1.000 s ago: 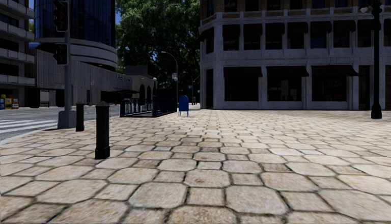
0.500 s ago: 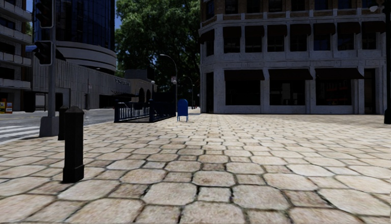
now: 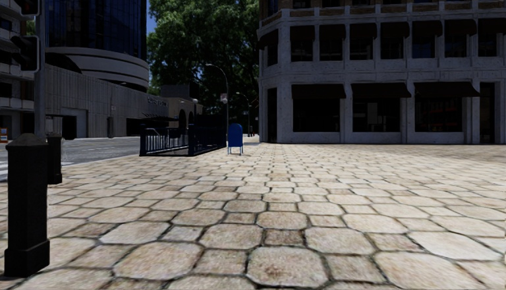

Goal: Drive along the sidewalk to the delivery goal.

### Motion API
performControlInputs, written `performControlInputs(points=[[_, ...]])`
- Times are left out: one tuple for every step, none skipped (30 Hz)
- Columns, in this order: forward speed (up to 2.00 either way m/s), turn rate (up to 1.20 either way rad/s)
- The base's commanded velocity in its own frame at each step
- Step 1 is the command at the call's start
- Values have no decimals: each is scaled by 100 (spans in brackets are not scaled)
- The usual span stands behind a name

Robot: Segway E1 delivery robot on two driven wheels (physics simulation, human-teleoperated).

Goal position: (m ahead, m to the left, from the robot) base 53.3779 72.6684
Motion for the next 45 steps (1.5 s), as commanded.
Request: performControlInputs(points=[[200,0],[200,0],[200,0],[200,0],[200,0],[200,0],[200,0],[200,0],[200,0],[200,0],[200,0],[200,0],[200,0],[200,0],[200,0],[200,0],[200,0],[200,0],[200,2],[200,18],[200,18],[200,34],[200,49],[200,57],[200,57],[200,59],[200,60],[200,60],[200,60],[200,61],[200,61],[200,62],[200,62],[200,62],[200,62],[200,62],[200,62],[200,62],[200,62],[200,62],[200,62],[200,60],[200,59],[200,59],[200,59]])
